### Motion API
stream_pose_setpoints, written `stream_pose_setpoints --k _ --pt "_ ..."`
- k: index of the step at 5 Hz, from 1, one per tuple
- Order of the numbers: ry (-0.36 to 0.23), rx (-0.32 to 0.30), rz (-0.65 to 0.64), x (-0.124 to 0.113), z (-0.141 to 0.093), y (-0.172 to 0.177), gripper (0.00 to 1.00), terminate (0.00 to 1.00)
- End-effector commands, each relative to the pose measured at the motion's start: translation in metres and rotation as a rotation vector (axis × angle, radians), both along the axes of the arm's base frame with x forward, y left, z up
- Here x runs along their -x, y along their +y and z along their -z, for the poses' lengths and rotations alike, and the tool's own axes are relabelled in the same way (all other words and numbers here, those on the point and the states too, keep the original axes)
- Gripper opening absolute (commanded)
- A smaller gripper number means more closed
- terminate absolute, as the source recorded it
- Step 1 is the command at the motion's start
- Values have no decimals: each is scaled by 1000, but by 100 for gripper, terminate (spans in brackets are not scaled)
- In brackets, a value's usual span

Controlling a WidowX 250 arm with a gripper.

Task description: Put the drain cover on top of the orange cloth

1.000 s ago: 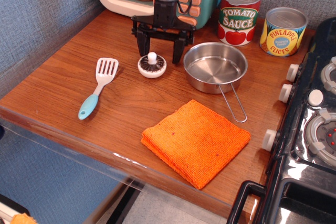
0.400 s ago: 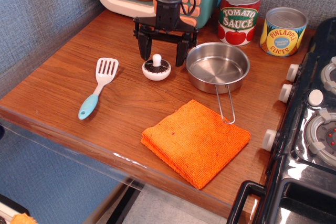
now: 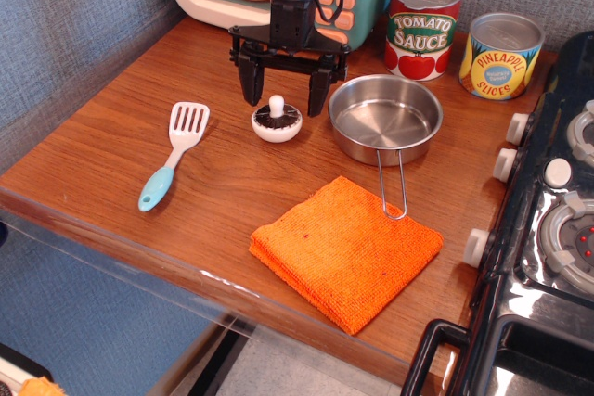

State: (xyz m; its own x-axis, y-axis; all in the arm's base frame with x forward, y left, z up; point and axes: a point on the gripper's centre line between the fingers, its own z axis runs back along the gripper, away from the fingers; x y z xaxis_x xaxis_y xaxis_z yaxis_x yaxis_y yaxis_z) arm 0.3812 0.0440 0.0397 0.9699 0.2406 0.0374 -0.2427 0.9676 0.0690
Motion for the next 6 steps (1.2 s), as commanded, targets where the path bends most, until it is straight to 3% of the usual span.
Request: stream_pose_setpoints --k 1,6 --pt "-62 -2 7 7 -26 -4 100 0" --pt "66 -44 -50 2 6 6 100 0"
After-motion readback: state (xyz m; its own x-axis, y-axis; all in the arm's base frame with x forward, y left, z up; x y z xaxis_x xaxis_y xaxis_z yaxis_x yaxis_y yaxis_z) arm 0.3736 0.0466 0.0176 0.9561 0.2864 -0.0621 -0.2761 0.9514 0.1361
